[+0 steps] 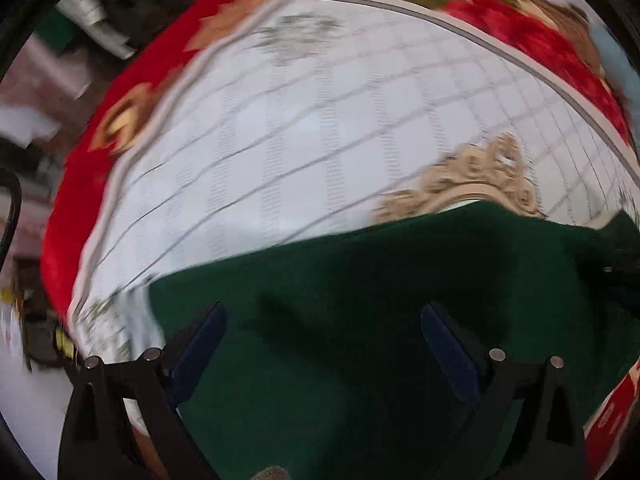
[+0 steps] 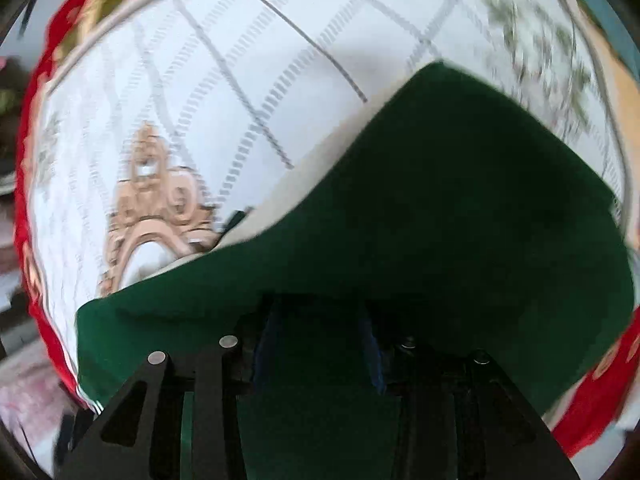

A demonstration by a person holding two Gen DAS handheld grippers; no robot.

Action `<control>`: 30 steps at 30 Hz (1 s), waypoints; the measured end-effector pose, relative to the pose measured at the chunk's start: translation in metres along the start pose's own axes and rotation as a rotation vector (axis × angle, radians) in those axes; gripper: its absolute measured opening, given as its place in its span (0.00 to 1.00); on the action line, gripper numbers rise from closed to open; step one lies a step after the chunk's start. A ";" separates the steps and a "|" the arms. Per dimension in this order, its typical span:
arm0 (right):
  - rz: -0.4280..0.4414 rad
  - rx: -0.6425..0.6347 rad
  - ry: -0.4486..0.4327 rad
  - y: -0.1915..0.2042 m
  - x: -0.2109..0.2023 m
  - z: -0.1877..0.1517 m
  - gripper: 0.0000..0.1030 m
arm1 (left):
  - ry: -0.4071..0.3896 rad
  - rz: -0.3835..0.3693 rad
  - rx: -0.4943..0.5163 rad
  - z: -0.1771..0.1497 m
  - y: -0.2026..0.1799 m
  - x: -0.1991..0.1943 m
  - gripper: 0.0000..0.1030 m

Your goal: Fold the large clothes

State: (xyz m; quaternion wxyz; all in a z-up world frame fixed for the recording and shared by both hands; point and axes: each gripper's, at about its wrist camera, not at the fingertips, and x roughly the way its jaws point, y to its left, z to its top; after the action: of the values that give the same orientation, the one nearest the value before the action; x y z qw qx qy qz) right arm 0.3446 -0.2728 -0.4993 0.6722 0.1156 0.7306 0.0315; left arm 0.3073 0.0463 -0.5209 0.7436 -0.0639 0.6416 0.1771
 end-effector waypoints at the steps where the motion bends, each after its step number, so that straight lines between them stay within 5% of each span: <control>1: 0.050 -0.016 -0.023 0.003 -0.010 -0.004 0.39 | 0.019 0.014 0.029 0.006 -0.012 0.011 0.97; 3: 0.173 -0.071 -0.031 0.017 -0.022 -0.015 0.39 | 0.080 0.049 0.089 0.015 -0.030 0.044 0.98; 5: 0.220 -0.151 0.058 0.038 -0.005 -0.022 0.39 | 0.123 0.041 0.101 0.016 -0.031 0.066 1.00; 7: 0.127 -0.185 0.102 0.052 0.024 -0.022 0.39 | 0.144 0.008 0.085 0.016 -0.023 0.080 1.00; 11: -0.037 -0.260 0.042 0.077 0.063 -0.006 0.40 | 0.155 -0.019 0.060 0.020 -0.014 0.091 1.00; 16: -0.040 -0.244 0.071 0.089 0.044 0.001 0.46 | 0.166 -0.012 0.051 0.028 -0.013 0.070 1.00; 20: 0.050 -0.147 -0.020 0.040 -0.028 -0.004 0.45 | 0.087 -0.008 0.062 0.020 -0.008 0.020 1.00; 23: -0.057 -0.099 -0.076 -0.020 -0.061 -0.018 0.45 | 0.075 -0.001 0.081 0.005 -0.019 0.006 1.00; 26: -0.198 0.000 0.037 -0.090 -0.031 -0.019 0.45 | 0.099 0.035 0.115 -0.013 -0.034 0.027 1.00; 28: -0.156 0.056 0.132 -0.124 0.007 -0.019 0.45 | 0.119 0.034 0.119 -0.025 -0.040 0.049 1.00; 30: -0.080 0.091 0.123 -0.138 0.010 -0.014 0.47 | 0.082 0.023 0.099 -0.032 -0.039 0.054 1.00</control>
State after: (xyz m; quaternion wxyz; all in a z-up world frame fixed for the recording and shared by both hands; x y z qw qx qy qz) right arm 0.3123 -0.4035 -0.5352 0.6210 0.1145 0.7751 -0.0216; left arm 0.2970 0.0096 -0.5845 0.7169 -0.0269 0.6801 0.1510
